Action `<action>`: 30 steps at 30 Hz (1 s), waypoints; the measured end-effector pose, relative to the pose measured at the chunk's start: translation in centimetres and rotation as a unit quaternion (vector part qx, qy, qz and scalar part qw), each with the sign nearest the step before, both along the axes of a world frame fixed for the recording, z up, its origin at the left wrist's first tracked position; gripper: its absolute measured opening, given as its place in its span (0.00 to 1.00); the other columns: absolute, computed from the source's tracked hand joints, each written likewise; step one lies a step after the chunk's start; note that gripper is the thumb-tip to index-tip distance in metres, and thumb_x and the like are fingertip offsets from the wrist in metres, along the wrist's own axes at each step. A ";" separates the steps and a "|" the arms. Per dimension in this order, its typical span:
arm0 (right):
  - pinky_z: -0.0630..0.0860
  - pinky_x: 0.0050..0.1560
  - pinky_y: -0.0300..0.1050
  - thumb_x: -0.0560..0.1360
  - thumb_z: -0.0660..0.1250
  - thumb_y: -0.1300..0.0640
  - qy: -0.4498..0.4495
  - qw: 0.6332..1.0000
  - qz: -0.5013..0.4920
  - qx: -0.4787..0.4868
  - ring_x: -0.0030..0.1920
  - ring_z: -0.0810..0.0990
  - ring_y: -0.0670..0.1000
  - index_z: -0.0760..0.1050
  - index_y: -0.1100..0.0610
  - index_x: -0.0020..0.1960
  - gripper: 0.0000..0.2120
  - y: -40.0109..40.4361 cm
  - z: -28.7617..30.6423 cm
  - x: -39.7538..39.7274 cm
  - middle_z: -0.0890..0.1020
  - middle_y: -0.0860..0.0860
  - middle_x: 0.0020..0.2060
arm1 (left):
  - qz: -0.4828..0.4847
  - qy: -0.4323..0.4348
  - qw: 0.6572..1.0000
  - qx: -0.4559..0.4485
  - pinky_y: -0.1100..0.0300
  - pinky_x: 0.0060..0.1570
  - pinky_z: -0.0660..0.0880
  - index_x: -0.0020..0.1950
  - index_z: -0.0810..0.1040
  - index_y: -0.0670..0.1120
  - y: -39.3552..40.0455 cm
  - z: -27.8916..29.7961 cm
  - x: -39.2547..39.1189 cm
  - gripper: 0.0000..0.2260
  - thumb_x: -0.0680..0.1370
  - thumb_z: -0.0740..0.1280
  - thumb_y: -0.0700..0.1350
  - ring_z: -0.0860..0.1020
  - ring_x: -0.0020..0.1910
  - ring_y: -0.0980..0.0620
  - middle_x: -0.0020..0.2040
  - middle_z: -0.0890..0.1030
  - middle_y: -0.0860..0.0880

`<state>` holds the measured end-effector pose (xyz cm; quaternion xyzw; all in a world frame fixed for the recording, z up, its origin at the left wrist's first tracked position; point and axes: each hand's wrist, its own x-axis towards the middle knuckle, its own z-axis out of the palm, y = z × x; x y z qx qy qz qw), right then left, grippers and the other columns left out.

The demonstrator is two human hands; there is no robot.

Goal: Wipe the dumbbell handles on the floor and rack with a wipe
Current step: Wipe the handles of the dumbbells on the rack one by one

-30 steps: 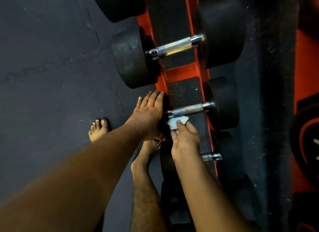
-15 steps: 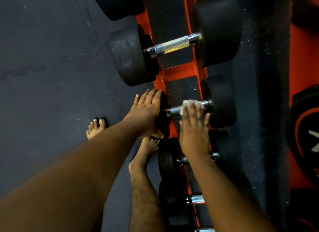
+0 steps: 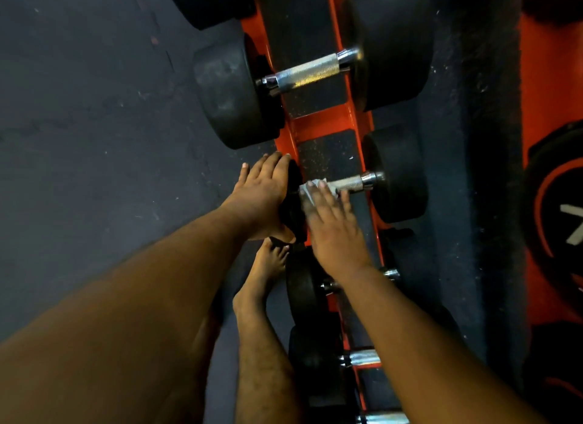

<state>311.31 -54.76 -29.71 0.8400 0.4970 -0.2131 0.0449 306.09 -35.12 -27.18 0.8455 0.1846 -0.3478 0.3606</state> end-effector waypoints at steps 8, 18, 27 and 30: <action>0.46 0.78 0.59 0.76 0.54 0.65 -0.054 0.998 -0.013 -0.014 0.80 0.53 0.61 0.56 0.64 0.80 0.31 2.1 -0.1 -0.6 0.59 0.61 0.79 | 0.001 -0.008 1.000 0.004 0.40 0.79 0.41 0.82 0.40 0.43 -0.1 0.0 -0.1 0.69 0.58 0.85 0.58 0.42 0.82 0.43 0.83 0.45 0.43; 0.48 0.79 0.63 0.77 0.61 0.60 -0.066 0.997 0.022 -0.043 0.81 0.46 0.61 0.50 0.62 0.81 0.36 0.2 -0.6 0.5 0.52 0.61 0.81 | 0.002 -0.021 1.000 0.001 0.39 0.79 0.42 0.82 0.40 0.43 -0.2 -0.2 -0.3 0.69 0.58 0.84 0.59 0.42 0.82 0.43 0.83 0.45 0.42; 0.50 0.79 0.66 0.77 0.61 0.59 -0.157 0.981 -0.025 -0.111 0.75 0.63 0.63 0.61 0.63 0.75 0.28 1.2 0.1 2.6 0.69 0.62 0.71 | -0.002 -0.036 0.999 0.011 0.39 0.79 0.42 0.82 0.41 0.44 -0.3 -0.5 -0.4 0.69 0.58 0.84 0.59 0.44 0.82 0.41 0.83 0.47 0.41; 0.62 0.75 0.60 0.76 0.61 0.61 -0.102 0.989 0.003 -0.110 0.62 0.75 0.59 0.72 0.57 0.64 0.17 4.0 0.3 4.3 0.78 0.56 0.58 | -0.002 -0.032 0.999 0.019 0.39 0.79 0.43 0.82 0.41 0.43 -0.2 -0.5 -0.4 0.69 0.57 0.84 0.60 0.46 0.82 0.41 0.83 0.48 0.41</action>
